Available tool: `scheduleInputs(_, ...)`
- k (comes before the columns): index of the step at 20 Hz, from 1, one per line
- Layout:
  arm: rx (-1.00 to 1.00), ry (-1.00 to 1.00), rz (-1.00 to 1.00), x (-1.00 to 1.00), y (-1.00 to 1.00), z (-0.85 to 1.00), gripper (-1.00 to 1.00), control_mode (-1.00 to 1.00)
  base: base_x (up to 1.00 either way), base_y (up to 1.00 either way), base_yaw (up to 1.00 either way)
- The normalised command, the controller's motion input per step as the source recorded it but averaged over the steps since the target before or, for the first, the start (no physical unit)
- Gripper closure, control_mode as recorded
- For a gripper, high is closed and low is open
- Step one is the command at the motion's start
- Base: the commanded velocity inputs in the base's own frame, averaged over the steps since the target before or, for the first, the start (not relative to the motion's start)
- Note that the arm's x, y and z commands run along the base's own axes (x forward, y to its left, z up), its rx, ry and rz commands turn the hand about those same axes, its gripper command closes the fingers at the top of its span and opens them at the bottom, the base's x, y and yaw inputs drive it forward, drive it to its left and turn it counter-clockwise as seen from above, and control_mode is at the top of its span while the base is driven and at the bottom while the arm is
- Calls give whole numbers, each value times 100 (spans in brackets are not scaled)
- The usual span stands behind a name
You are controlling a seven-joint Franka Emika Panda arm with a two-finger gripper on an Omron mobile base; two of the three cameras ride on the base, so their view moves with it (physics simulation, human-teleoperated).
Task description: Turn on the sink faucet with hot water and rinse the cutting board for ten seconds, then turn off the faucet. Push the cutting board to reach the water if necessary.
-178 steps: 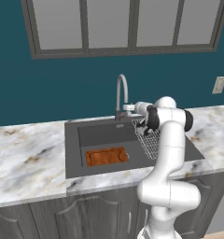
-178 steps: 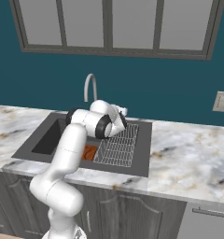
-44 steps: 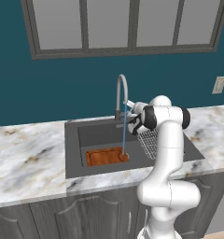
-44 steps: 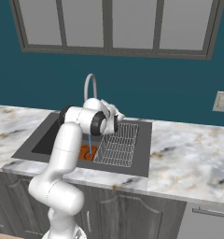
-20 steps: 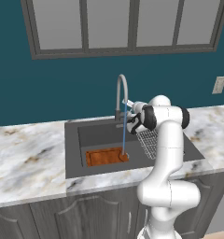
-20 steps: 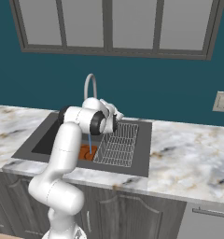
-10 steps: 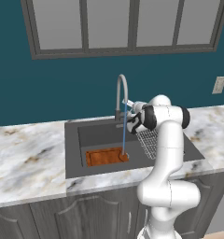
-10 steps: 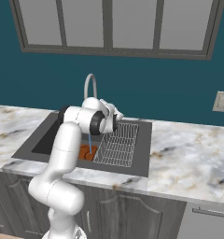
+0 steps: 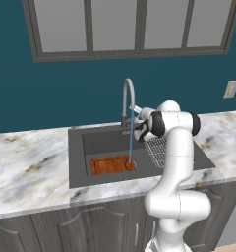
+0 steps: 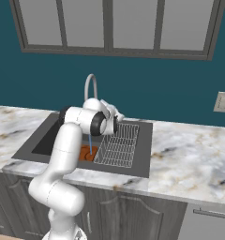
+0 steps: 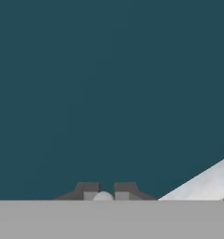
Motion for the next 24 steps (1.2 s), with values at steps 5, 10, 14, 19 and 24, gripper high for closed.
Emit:
scheduleInputs(5, 0, 0, 3, -67, -31, 0, 100, -100, 0, 0, 0)
scheduleInputs(10, 0, 0, 3, -79, -44, 0, 100, -100, 0, 0, 0)
scheduleInputs(14, 0, 1, 0, -95, -45, 0, 100, -100, 0, 0, 0)
scheduleInputs(19, 0, 5, 0, -96, -45, 0, 100, -100, 0, 0, 0)
scheduleInputs(24, -1, 5, 0, -74, -39, 0, 100, -100, 0, 0, 0)
